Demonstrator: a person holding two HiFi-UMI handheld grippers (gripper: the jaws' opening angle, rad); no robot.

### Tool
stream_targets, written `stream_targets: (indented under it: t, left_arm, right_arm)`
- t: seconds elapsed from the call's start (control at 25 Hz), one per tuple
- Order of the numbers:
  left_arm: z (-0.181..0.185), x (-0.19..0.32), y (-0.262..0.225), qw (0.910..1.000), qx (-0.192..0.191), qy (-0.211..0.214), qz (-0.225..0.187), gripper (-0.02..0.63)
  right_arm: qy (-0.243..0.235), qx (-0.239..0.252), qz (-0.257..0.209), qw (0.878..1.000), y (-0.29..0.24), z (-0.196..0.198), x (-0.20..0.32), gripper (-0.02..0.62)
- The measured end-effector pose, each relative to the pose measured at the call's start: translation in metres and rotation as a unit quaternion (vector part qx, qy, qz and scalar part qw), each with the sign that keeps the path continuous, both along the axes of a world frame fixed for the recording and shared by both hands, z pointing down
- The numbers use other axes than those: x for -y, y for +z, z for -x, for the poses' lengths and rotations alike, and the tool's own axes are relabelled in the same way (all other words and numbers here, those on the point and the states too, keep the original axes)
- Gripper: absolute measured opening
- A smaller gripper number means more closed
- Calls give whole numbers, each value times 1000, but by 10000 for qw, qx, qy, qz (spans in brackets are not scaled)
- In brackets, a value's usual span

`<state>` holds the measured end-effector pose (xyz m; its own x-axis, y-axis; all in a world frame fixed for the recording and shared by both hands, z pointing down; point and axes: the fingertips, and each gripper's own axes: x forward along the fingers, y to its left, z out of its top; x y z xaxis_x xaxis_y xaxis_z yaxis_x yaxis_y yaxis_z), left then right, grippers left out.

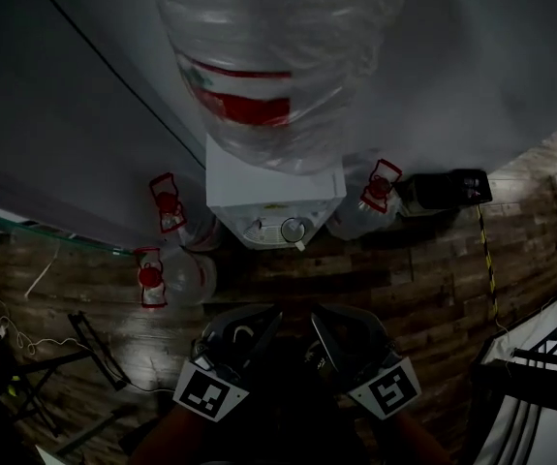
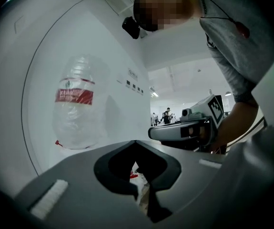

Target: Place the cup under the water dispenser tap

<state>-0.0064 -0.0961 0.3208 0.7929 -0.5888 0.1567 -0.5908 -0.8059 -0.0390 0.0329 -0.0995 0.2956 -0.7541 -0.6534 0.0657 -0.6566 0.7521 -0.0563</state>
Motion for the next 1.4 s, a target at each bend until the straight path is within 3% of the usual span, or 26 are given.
stream_targets:
  t: [0.2,0.36,0.56,0.72,1.4]
  left_arm:
    - [11,-13,-67,10000,-10,-25,-69,6]
    - [15,-27,-111,9999,-68,-15,-90,6]
    - [25,-44,-143,9967,-546,-292,518,6]
    - [27,-52,-171,9979,-516,-184,340,8]
    - [28,-72,-204,9977,-647,-25,201,8]
  right_arm:
    - [-190,-71,189,9996,-51,15,-17,14]
    - [-277,-51,87,9996,-93,19,-28,14]
    - [-436,-78,-37,9990,-131,30,-48,14]
    - [-476,-106,17,9988,-152,37,-62,14]
    - [-567,-141,-211,9981,-189,48,-75,15]
